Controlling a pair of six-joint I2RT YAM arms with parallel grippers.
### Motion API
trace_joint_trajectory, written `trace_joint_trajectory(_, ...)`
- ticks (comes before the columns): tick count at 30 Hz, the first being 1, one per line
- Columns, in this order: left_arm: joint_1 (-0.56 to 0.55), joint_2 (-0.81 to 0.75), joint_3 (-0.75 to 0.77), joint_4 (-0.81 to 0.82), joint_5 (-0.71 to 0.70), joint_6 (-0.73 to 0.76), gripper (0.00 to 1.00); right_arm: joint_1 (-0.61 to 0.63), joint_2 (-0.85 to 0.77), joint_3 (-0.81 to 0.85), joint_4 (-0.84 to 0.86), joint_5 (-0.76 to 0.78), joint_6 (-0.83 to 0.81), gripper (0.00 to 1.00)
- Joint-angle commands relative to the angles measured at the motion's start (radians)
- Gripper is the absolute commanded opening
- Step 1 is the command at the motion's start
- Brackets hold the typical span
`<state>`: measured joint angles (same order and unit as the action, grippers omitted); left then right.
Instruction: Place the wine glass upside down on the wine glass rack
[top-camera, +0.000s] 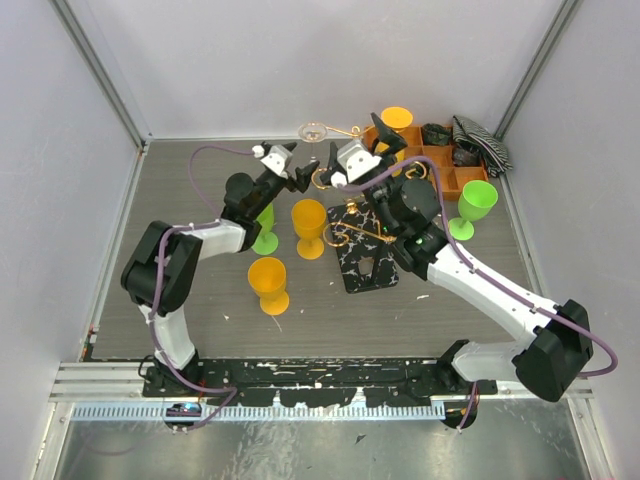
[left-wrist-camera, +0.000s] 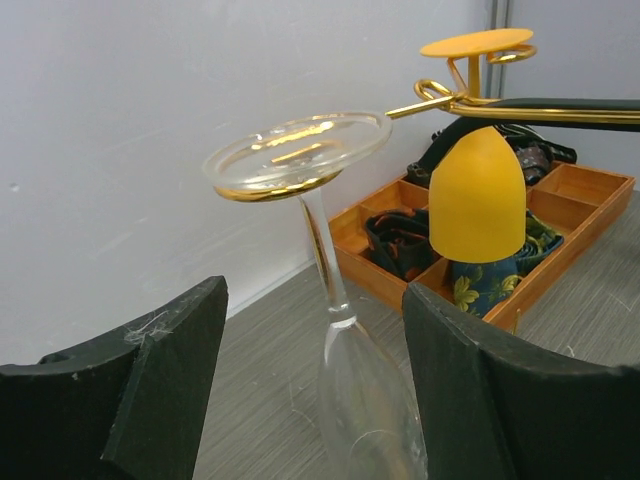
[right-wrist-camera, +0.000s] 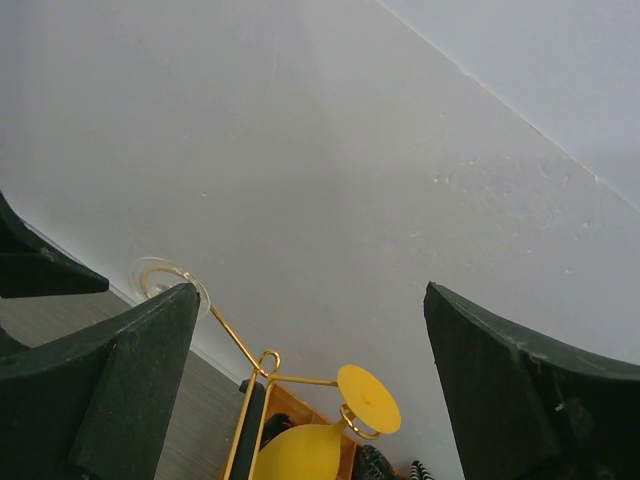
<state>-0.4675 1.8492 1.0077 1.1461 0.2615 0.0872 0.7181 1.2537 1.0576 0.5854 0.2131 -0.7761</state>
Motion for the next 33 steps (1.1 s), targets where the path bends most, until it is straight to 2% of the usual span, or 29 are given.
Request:
trace_joint_trajectory(1, -0.002, -0.11, -0.062, 0.014, -0.058, 0.066, 0.78, 0.003, 0.007, 0.107, -0.03, 0.069, 0.105, 1.0)
trace_joint_trajectory(6, -0.002, -0.207, -0.088, -0.063, -0.08, 0.144, 0.81, -0.001, 0.036, 0.191, -0.127, 0.135, 0.217, 1.0)
trace_joint_trajectory(11, -0.002, -0.327, -0.115, -0.276, -0.101, 0.263, 0.81, -0.037, 0.091, 0.368, -0.363, 0.24, 0.326, 1.0)
trace_joint_trajectory(14, -0.002, -0.391, -0.131, -0.369, -0.197, 0.281, 0.81, -0.122, 0.103, 0.432, -0.492, 0.259, 0.465, 1.0)
trace_joint_trajectory(17, -0.002, -0.452, -0.112, -0.468, -0.302, 0.275, 0.85, -0.272, 0.092, 0.449, -0.6, 0.213, 0.641, 1.0)
trace_joint_trajectory(19, -0.001, -0.478, -0.066, -0.574, -0.341, 0.274, 0.87, -0.372, 0.092, 0.459, -0.678, 0.174, 0.732, 1.0)
trace_joint_trajectory(22, 0.006, -0.495, 0.046, -0.793, -0.41, 0.255, 0.87, -0.46, 0.1, 0.469, -0.79, 0.135, 0.781, 1.0)
trace_joint_trajectory(27, 0.023, -0.505, 0.225, -1.2, -0.51, 0.163, 0.87, -0.5, 0.099, 0.469, -0.889, 0.129, 0.787, 1.0)
trace_joint_trajectory(33, 0.03, -0.537, 0.312, -1.489, -0.496, 0.065, 0.87, -0.557, 0.136, 0.513, -1.047, 0.149, 0.803, 1.0)
